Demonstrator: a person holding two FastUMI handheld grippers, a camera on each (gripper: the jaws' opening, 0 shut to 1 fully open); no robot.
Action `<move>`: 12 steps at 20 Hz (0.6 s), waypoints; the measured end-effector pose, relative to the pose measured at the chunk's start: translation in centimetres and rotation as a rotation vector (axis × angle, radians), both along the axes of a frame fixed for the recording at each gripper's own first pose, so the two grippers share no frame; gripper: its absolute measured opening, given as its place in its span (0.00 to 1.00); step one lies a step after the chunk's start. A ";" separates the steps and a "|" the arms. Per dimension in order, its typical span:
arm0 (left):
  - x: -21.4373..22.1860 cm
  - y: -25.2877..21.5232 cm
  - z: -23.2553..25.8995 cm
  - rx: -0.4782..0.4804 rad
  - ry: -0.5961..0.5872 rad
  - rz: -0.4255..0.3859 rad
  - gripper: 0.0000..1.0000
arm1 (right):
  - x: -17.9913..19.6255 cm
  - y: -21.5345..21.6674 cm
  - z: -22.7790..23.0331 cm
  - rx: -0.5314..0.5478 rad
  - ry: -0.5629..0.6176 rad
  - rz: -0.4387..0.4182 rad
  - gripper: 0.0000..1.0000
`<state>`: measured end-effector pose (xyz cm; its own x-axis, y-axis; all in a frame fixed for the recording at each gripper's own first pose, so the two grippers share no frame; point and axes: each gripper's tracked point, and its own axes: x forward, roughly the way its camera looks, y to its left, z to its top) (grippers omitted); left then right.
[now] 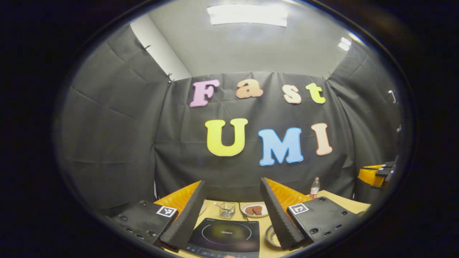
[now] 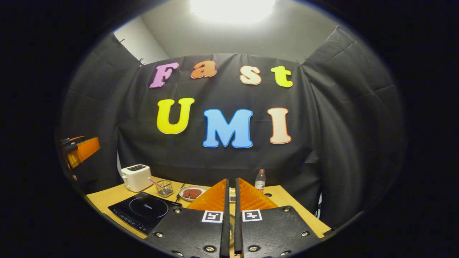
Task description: First push the handle of the pot to place it horizontally, then grasp the pot with both hands and set it on the induction cooktop.
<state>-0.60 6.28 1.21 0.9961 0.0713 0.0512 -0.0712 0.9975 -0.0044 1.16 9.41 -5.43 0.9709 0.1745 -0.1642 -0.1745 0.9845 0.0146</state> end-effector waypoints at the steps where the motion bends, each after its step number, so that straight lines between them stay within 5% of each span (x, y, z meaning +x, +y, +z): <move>1: -0.1 0.5 0.1 0.004 -0.001 0.006 1.00 | -0.2 0.8 -0.6 0.009 0.024 0.030 0.05; 12: -2.1 6.8 -0.6 0.018 0.010 0.098 1.00 | -2.0 8.4 -8.5 0.044 0.310 0.198 0.06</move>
